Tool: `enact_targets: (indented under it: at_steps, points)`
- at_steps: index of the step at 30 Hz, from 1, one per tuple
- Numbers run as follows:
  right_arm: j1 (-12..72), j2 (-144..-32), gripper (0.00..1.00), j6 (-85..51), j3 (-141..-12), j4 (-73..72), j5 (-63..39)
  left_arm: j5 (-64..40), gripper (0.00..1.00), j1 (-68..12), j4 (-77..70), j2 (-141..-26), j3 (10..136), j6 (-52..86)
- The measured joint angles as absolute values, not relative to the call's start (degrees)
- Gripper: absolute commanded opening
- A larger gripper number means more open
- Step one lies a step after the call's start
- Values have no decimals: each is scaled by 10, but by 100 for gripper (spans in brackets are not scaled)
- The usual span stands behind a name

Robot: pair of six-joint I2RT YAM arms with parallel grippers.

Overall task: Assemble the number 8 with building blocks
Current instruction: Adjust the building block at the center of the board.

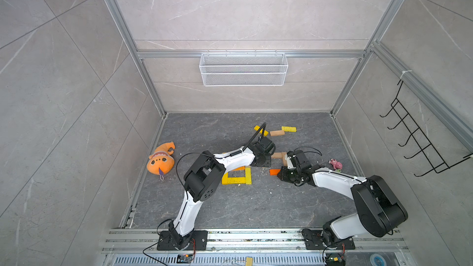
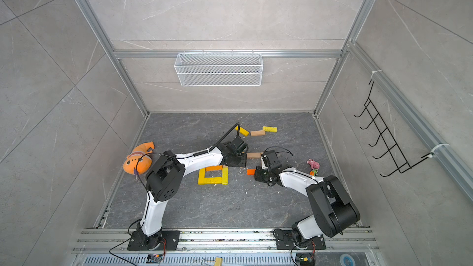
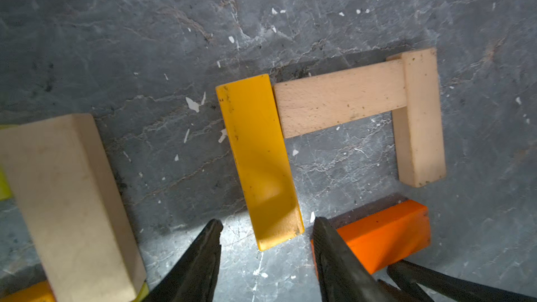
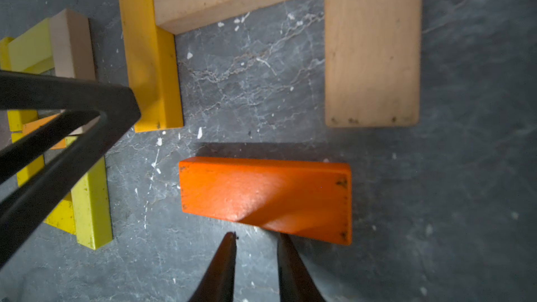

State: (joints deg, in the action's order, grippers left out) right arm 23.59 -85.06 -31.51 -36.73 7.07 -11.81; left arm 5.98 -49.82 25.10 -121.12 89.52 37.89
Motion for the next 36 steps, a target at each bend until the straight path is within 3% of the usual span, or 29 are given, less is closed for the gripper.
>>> enact_targets:
  at_steps: [19, 36]
  points:
    - [236, -850, 28, -315, -361, 70, -118, 55, 56, -497, 275, -1258, 942, 355]
    - [236, -850, 28, -315, -361, 70, -116, 55, 48, -497, 281, -1260, 942, 355]
